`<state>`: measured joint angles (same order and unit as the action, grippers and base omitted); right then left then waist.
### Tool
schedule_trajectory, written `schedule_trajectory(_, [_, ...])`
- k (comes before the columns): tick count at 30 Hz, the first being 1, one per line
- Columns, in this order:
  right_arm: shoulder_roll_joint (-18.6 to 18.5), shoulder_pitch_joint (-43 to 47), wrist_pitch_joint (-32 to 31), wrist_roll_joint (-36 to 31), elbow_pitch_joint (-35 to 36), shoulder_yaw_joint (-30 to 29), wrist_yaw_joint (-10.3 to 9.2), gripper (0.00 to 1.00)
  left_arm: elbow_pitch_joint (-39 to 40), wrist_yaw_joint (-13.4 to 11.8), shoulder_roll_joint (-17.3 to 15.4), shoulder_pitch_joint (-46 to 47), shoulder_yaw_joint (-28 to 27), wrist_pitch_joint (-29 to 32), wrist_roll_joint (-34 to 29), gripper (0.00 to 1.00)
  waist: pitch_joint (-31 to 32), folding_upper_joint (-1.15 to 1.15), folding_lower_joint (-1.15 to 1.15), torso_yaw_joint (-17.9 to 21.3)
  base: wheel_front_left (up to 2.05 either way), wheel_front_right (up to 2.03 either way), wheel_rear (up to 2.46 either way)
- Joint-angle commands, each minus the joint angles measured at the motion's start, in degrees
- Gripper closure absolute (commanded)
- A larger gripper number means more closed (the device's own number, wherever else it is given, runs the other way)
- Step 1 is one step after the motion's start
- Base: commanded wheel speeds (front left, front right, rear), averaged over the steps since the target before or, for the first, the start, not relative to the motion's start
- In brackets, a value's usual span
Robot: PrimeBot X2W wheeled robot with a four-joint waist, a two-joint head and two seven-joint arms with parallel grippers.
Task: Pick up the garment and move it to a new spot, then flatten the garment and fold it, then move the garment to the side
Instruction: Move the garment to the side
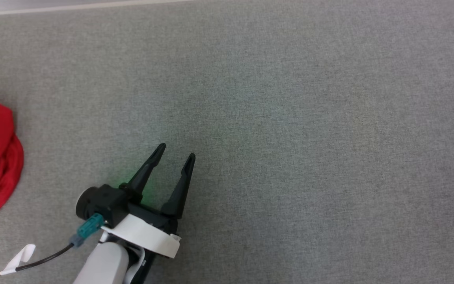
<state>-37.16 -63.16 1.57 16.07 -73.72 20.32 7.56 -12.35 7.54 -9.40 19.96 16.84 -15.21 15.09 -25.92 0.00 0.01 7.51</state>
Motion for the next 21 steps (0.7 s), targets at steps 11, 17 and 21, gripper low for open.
schedule_trajectory(11, [3.45, 2.24, 7.34, -9.85, 0.16, -8.95, -0.15, 0.00, -1.73, -0.11, 1.65, -3.56, -2.15, 0.07, 1.47, 0.00, 10.70, 0.00, -0.01, 0.19, 0.00, 0.00, 0.00])
schedule_trajectory(17, [10.54, 4.81, 12.21, -6.85, 4.42, -10.07, -0.15, 0.00, -1.76, -0.21, 2.39, -5.90, -6.41, 0.08, 0.86, 0.00, 18.36, 0.00, -0.01, -1.33, 0.00, 0.00, 0.00])
schedule_trajectory(21, [14.10, 8.05, 13.13, -3.29, 11.21, -7.82, -0.15, 0.00, -1.49, -0.21, 2.37, -7.42, -9.54, 0.08, 0.15, 0.00, 21.87, 0.00, -0.01, -2.03, 0.00, 0.00, 0.00])
